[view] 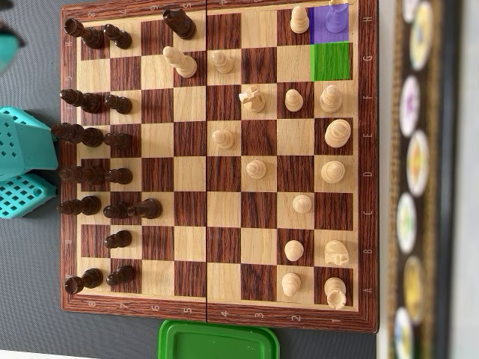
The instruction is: Play chess
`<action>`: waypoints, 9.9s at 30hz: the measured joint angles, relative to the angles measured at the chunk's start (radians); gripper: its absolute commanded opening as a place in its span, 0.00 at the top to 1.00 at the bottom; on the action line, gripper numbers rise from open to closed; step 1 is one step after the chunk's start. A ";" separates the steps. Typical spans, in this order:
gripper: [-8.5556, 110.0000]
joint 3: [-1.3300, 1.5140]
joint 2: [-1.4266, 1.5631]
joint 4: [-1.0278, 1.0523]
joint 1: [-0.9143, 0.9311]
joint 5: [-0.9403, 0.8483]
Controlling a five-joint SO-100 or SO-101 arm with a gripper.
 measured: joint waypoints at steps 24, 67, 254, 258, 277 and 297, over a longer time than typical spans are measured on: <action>0.82 -0.488 -0.986 0.316 -0.087 0.000; 0.82 -1.327 -1.962 0.318 -0.038 0.204; 0.86 -1.528 -2.206 0.281 0.035 0.133; 0.84 -1.528 -2.206 0.281 0.035 0.133; 0.80 -1.528 -2.206 0.281 0.035 0.133; 0.80 -1.514 -2.155 0.281 0.035 0.133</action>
